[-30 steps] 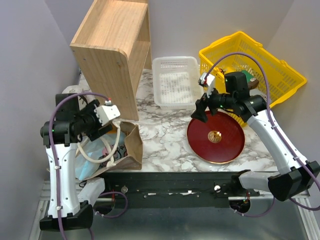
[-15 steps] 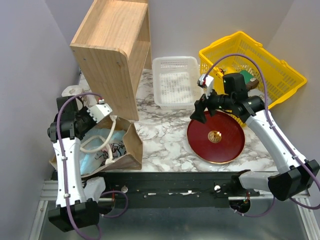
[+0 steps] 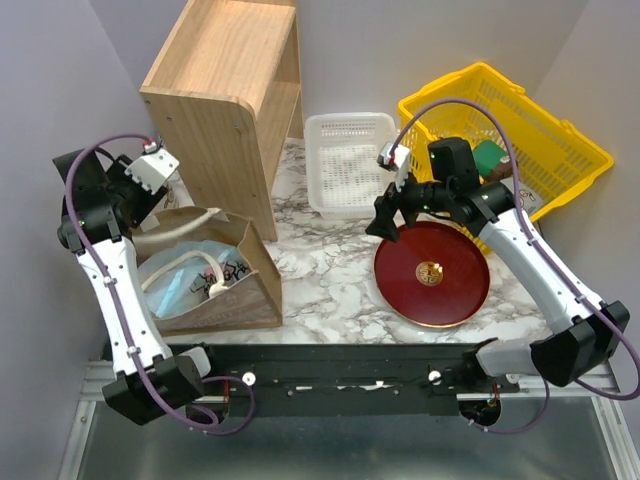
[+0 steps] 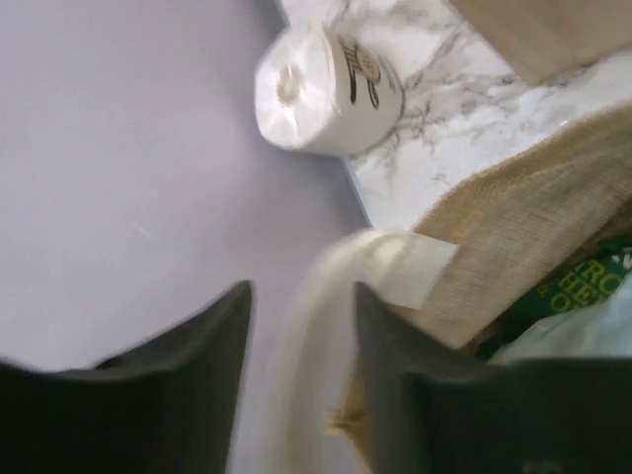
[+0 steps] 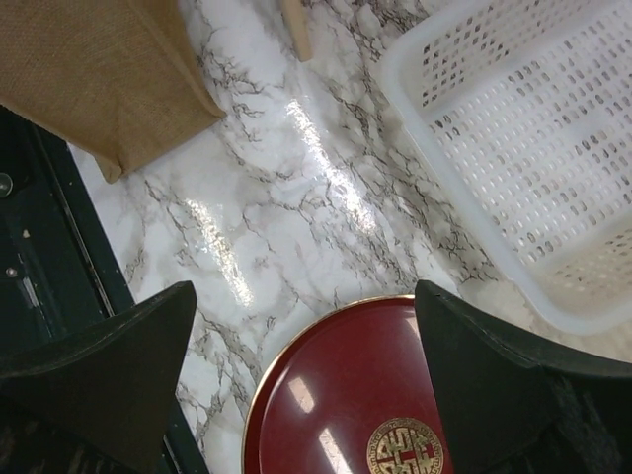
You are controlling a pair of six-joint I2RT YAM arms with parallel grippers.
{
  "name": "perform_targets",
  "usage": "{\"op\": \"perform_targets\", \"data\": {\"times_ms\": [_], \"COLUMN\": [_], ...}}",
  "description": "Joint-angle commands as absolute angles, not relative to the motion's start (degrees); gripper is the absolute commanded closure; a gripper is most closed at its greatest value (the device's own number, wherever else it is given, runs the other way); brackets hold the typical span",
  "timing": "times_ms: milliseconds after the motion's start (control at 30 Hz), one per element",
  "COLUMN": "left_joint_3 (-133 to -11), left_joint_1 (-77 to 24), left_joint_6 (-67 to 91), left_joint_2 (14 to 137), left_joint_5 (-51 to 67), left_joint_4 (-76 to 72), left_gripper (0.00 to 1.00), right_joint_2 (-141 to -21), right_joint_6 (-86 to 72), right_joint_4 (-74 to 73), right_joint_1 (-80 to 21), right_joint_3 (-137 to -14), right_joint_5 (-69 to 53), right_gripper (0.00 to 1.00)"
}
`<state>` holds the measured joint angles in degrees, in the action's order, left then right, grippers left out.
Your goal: Untie the knot of the grocery bags and take out the mixed food
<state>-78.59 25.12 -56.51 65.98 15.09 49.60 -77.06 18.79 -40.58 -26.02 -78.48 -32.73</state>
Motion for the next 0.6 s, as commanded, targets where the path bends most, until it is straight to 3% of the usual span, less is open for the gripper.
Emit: {"op": "perform_targets", "data": {"times_ms": [0,167,367,567], "left_joint_3": [-90.95,-95.81,-80.79,-69.71], "left_joint_1": [25.66,25.4,15.4,8.53], "left_joint_6": [-57.3,-54.87,-54.93,-39.47], "left_joint_2": [62.93,61.97,53.63,47.29], "left_joint_5": [33.54,47.71,44.21,41.23], "left_joint_4": [66.93,87.07,86.84,77.71], "left_gripper": [0.26,0.21,0.21,0.22], "right_joint_2": [-77.43,-79.36,-79.72,-78.58], "right_joint_6": [18.02,16.88,16.52,16.44], "right_joint_4": [-39.11,-38.15,-37.0,-36.48], "right_joint_1": [-27.42,-28.65,-29.18,-29.18], "right_joint_3": [-81.47,-82.62,-82.09,-79.37], "right_joint_5": [-35.06,-35.42,-35.51,-35.16], "right_gripper": [0.0,0.0,0.0,0.0]}}
